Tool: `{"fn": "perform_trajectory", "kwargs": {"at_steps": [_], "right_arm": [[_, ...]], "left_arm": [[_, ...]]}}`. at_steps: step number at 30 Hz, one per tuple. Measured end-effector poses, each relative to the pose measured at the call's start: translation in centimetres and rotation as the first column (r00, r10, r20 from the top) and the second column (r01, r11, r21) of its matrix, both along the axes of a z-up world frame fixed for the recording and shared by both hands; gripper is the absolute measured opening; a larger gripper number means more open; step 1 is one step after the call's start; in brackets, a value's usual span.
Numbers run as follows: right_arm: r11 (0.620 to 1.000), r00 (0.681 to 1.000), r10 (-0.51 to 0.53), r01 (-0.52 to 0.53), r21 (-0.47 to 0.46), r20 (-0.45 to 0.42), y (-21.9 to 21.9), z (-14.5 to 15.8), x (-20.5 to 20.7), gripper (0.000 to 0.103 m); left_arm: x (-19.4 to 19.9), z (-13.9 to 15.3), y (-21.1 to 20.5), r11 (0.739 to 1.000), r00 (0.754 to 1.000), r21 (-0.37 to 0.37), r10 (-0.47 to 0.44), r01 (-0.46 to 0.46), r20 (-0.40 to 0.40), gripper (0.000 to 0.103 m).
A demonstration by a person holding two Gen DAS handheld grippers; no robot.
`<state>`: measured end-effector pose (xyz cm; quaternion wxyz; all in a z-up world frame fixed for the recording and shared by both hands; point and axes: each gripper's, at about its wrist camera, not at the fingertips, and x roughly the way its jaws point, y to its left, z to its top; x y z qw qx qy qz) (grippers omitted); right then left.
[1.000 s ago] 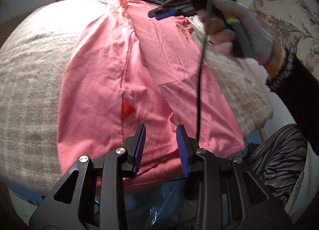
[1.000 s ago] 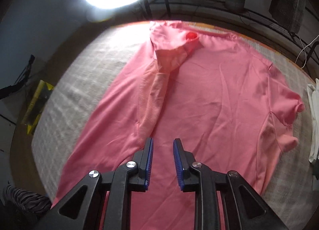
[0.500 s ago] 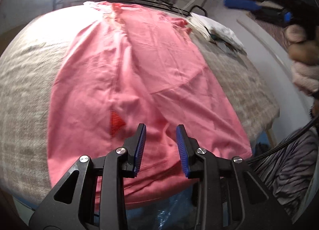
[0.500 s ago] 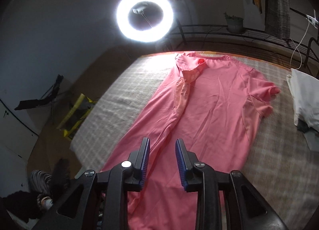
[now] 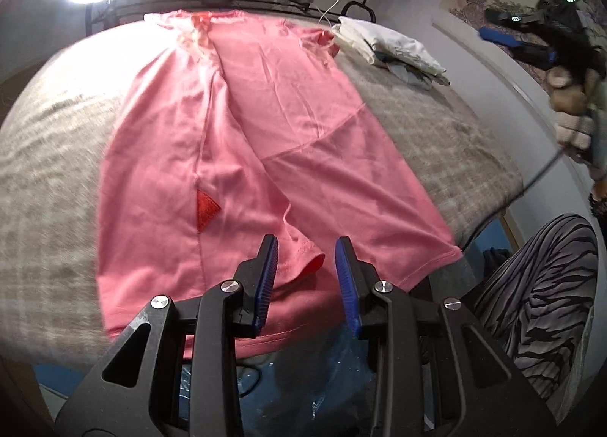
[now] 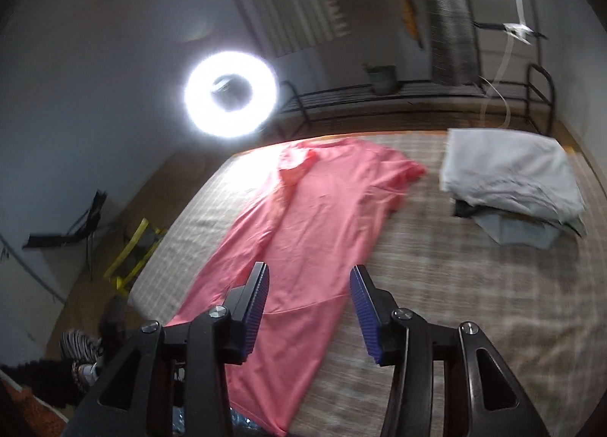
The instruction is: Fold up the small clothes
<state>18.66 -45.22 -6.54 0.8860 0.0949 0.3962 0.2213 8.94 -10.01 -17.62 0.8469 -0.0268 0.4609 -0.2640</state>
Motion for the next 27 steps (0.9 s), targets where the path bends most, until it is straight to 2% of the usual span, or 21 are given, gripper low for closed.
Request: {"fn": "perform_trajectory", "kwargs": {"at_steps": [4,8,12,15,18,21,25,27], "right_arm": [[0.999,1.0,-0.019,0.019,0.034,-0.01,-1.1,-0.1,2.6,0.047],[0.999,1.0,0.012,-0.012,0.04,-0.009,0.6,0.3,6.3,0.047],[0.998,0.998,0.06,-0.06,0.012,0.016,3.4,1.5,10.3,0.046],[0.996,0.995,0.091,-0.091,-0.005,0.034,5.9,2.6,14.7,0.045],[0.993,0.992,0.121,-0.121,-0.012,0.034,8.3,2.8,18.8,0.043],[0.988,0.987,0.157,-0.157,-0.013,0.022,11.6,1.9,23.6,0.041],[0.976,0.979,0.205,-0.206,-0.071,-0.008,17.2,-1.8,30.5,0.04],[0.972,0.977,0.212,-0.214,-0.101,-0.035,19.3,-4.3,33.2,0.04]], "left_arm": [[1.5,3.0,0.9,1.0,1.0,0.01,-0.014,0.014,0.021,0.031],[5.2,6.4,3.0,0.999,0.997,0.049,-0.015,0.011,0.076,0.031],[12.0,9.1,5.9,0.993,0.989,0.112,0.026,-0.043,0.148,0.031],[18.5,9.5,8.0,0.991,0.986,0.098,0.073,-0.088,0.15,0.031],[24.9,8.9,9.4,0.986,0.981,0.097,0.116,-0.133,0.158,0.031],[31.3,6.9,10.2,0.986,0.98,0.09,0.129,-0.144,0.15,0.031],[38.7,2.7,11.2,0.988,0.986,0.026,0.152,-0.154,0.066,0.031],[41.2,1.0,11.1,0.987,0.986,0.027,0.159,-0.16,0.048,0.031]]}}
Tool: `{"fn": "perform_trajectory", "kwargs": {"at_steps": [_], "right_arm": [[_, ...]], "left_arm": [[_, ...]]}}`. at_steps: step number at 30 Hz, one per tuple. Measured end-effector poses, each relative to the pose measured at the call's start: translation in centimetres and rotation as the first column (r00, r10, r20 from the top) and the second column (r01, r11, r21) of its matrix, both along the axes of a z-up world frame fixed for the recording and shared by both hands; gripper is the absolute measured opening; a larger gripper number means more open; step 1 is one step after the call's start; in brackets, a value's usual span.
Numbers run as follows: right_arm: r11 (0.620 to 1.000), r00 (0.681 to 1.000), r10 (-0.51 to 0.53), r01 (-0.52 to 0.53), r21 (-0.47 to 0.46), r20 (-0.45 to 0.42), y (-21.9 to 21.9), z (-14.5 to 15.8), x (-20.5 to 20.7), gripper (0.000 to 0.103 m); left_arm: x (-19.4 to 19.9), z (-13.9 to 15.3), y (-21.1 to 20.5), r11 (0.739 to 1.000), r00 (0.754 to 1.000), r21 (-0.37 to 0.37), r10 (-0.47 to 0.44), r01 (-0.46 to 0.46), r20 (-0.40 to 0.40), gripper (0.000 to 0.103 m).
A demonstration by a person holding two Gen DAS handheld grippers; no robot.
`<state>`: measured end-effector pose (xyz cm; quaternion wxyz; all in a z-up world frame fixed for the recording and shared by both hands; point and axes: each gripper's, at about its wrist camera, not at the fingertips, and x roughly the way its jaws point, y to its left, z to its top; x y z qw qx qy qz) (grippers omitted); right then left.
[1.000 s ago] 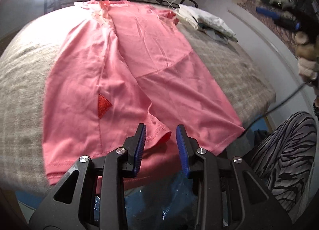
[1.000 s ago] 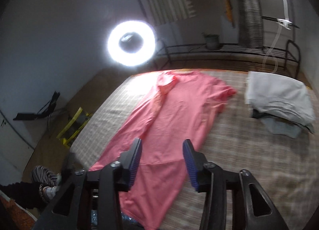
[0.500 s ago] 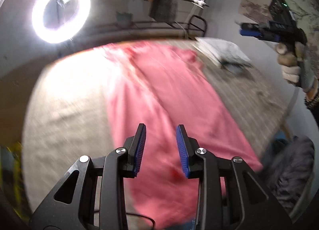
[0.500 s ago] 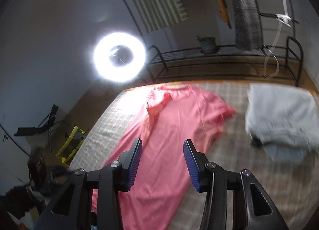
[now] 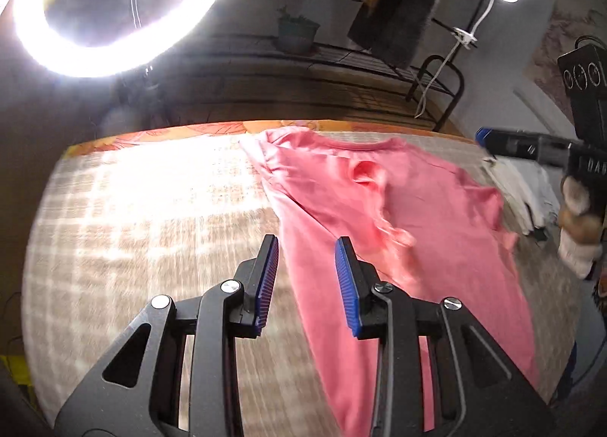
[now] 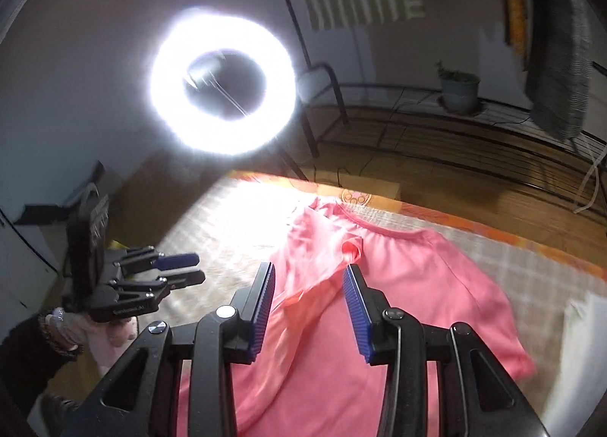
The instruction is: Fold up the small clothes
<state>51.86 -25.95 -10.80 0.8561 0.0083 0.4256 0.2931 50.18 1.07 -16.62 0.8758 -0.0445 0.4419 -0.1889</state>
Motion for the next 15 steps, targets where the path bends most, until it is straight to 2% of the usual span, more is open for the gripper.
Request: {"fn": "perform_trajectory", "kwargs": {"at_steps": [4,8,12,15], "right_arm": [[0.999,0.998,-0.021,0.018,-0.049,-0.051,3.3,-5.9,5.6,0.04],[0.995,0.993,-0.082,0.076,-0.071,-0.088,3.9,-9.6,9.6,0.04],[0.994,0.987,-0.103,0.098,-0.043,-0.125,3.3,-11.9,11.4,0.041],[0.997,0.99,-0.067,0.063,-0.037,-0.125,3.7,-12.5,11.2,0.038]], "left_arm": [[3.9,-2.6,0.0,1.0,1.0,0.017,-0.015,0.015,-0.012,0.031],[6.4,-4.3,0.0,1.0,1.0,0.003,-0.022,0.022,-0.012,0.031],[7.1,-5.0,-0.7,0.999,0.999,-0.003,-0.042,0.042,-0.001,0.029],[6.9,-4.8,-1.6,0.998,0.998,0.03,-0.061,0.06,0.03,0.029]]}}
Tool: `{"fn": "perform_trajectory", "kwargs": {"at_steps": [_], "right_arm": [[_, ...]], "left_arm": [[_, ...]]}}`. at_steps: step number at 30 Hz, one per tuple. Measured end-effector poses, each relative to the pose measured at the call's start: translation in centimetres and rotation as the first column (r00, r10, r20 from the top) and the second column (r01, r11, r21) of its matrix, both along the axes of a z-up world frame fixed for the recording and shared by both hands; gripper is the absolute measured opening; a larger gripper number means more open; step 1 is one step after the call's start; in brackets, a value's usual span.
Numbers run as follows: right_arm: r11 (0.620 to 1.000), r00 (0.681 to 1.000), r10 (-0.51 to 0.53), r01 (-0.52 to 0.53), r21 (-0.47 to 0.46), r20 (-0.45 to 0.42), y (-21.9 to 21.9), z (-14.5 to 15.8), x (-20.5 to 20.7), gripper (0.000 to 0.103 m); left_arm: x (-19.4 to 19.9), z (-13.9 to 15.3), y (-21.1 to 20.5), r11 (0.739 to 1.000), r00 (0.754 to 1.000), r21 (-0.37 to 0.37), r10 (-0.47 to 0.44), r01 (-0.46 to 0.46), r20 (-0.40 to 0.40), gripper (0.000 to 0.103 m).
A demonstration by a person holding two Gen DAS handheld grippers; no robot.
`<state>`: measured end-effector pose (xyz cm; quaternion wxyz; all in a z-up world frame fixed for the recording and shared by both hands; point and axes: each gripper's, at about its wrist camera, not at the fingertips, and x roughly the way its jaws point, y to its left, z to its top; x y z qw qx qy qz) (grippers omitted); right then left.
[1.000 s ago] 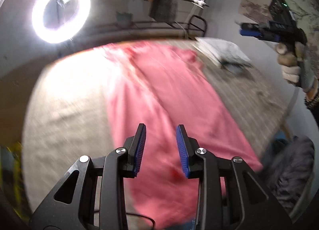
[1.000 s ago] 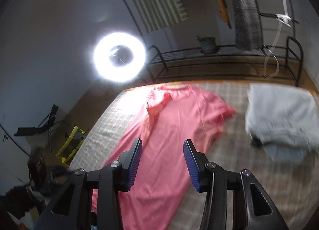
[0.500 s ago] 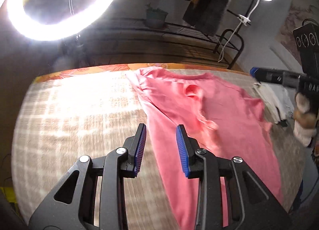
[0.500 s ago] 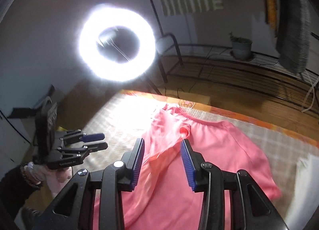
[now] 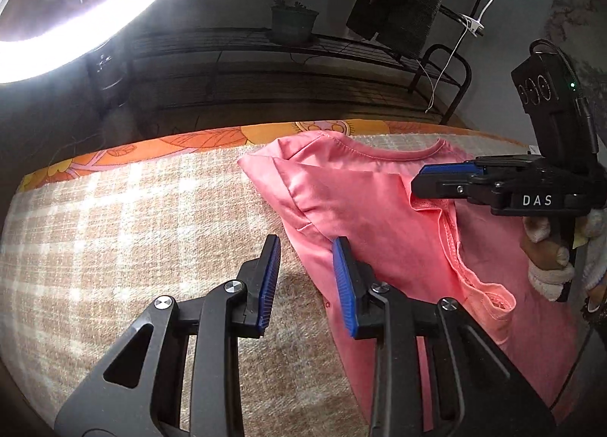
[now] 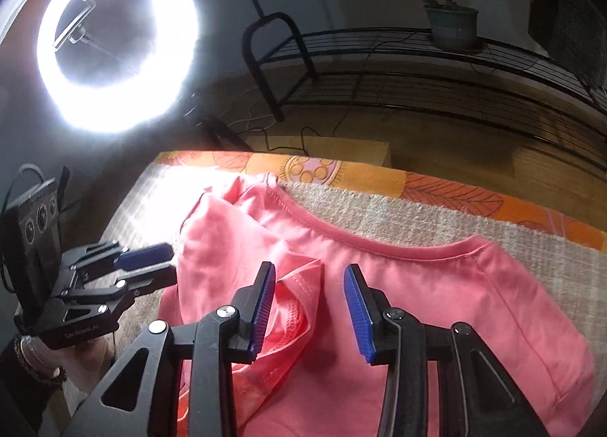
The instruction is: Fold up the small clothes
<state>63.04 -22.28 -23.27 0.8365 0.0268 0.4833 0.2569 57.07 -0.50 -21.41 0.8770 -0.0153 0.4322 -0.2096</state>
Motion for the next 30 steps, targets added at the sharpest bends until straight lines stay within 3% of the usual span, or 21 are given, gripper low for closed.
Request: {"fn": "perform_trajectory", "kwargs": {"at_steps": [3,5,8,12,16,19,24,26,27,29,30], "right_arm": [[0.999,0.999,0.041,-0.041,-0.023,0.005,0.6,-0.4,-0.5,0.026],[0.997,0.998,0.058,-0.058,-0.052,0.003,1.2,-0.5,-0.6,0.0],[0.997,0.997,0.051,-0.047,-0.069,0.059,0.6,0.5,-1.8,0.0],[0.997,0.994,-0.076,0.078,-0.027,0.083,-3.3,1.8,-2.3,0.0],[0.999,0.998,-0.036,0.038,-0.018,0.059,-3.6,1.4,-2.5,0.0],[0.999,0.998,-0.016,0.019,-0.049,0.06,-2.5,1.2,-2.4,0.013],[0.999,0.998,-0.013,0.016,-0.045,0.062,-2.4,1.4,-2.2,0.015],[0.998,0.999,-0.022,0.025,-0.065,0.042,-2.6,1.0,-2.0,0.03],[0.998,0.999,-0.021,0.023,-0.064,0.031,-2.6,0.7,-1.9,0.027],[0.998,0.999,-0.007,0.009,-0.058,0.032,-2.7,0.5,-2.2,0.0],[0.998,0.999,-0.003,0.006,-0.063,0.044,-2.8,0.7,-2.6,0.0]], "left_arm": [[0.4,-0.1,-0.3,1.0,1.0,0.018,0.012,-0.012,0.008,0.029],[0.6,-0.3,-0.3,0.999,1.0,0.025,0.022,-0.022,0.006,0.029],[0.7,-0.4,-0.5,0.999,1.0,0.042,0.029,-0.029,0.007,0.029],[0.7,-0.4,-0.8,0.998,0.999,0.059,0.03,-0.031,0.016,0.029],[1.1,-0.4,-1.1,0.996,0.999,0.075,0.037,-0.038,0.021,0.029],[2.2,0.2,-1.4,0.996,0.999,0.077,0.044,-0.047,0.032,0.029],[4.2,0.3,-2.2,0.993,0.999,0.109,0.032,-0.035,0.033,0.029],[4.6,0.0,-3.0,0.99,0.999,0.138,0.015,-0.021,0.04,0.029],[4.8,-0.1,-3.3,0.988,0.999,0.152,0.008,-0.014,0.043,0.029],[5.1,-0.5,-3.9,0.981,0.998,0.193,0.005,-0.016,0.057,0.029],[5.4,-0.7,-4.0,0.978,0.998,0.206,0.01,-0.023,0.061,0.029]]}}
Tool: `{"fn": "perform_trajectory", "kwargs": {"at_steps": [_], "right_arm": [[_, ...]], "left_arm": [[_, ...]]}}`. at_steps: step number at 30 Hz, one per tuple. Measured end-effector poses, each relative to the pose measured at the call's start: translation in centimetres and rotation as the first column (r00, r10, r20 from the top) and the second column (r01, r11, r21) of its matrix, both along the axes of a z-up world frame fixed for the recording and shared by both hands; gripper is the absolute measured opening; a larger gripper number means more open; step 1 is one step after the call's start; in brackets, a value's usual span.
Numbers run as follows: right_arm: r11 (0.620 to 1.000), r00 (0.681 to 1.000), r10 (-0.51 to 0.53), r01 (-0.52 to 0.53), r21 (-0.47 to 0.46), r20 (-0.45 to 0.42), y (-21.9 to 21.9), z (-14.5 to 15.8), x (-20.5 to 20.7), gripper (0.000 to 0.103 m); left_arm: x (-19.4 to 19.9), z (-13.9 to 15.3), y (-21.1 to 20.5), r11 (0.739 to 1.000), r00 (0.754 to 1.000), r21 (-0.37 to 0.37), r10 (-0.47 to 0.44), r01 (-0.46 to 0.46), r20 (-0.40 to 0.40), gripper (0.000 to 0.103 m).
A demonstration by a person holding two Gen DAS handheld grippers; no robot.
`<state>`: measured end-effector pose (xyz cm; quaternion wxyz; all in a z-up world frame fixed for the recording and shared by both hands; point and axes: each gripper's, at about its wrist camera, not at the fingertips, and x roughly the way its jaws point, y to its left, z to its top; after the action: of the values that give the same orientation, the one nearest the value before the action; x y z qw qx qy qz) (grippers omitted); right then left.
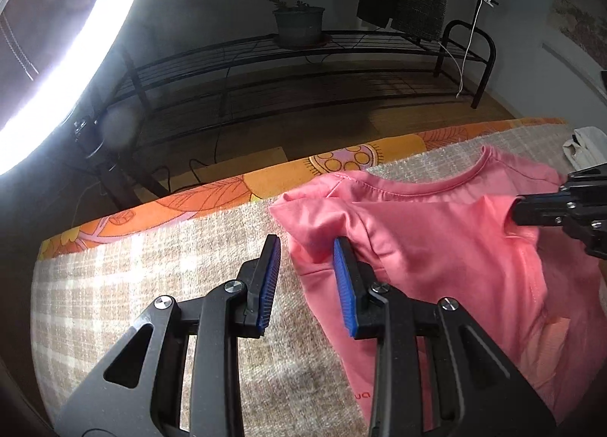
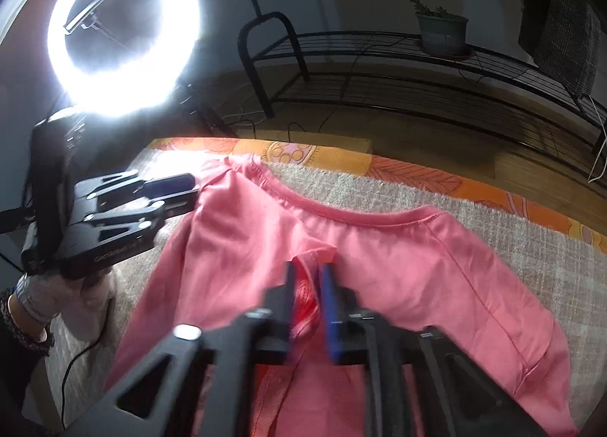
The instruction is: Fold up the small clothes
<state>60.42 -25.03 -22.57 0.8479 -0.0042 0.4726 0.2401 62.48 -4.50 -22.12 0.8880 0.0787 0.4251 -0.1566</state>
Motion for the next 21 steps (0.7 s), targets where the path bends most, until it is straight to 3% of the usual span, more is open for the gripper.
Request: {"fn": "perform_trajectory", "kwargs": {"at_steps": [3,6,10,13,21], "right_arm": [[0.998,0.995,-0.058,0.059,-0.018,0.076,-1.4,1.1,-1.0,0.0],[0.995,0.993,-0.101,0.1,0.024,0.054,-3.1,1.0,-0.8,0.0],[0.992,0.99,-0.124,0.125,-0.02,0.063,-3.1,0.7,-0.7,0.004],[0.99,0.989,-0.138,0.137,0.018,0.048,-3.6,1.1,-0.8,0.023],[0.982,0.985,-0.143,0.129,0.14,0.095,-6.6,6.0,-5.7,0.03]], "left_arm": [[1.3,-0.5,0.5,0.999,0.999,0.007,0.048,-0.048,-0.01,0.029],[2.4,-0.3,1.7,0.994,0.994,-0.018,0.109,-0.109,-0.017,0.029],[2.7,0.4,3.2,0.981,0.981,0.008,0.191,-0.191,0.015,0.029],[1.3,2.2,4.0,0.981,0.98,-0.004,0.196,-0.196,0.042,0.029],[-7.7,9.4,4.8,0.988,0.978,-0.007,0.154,-0.154,0.144,0.029]]}}
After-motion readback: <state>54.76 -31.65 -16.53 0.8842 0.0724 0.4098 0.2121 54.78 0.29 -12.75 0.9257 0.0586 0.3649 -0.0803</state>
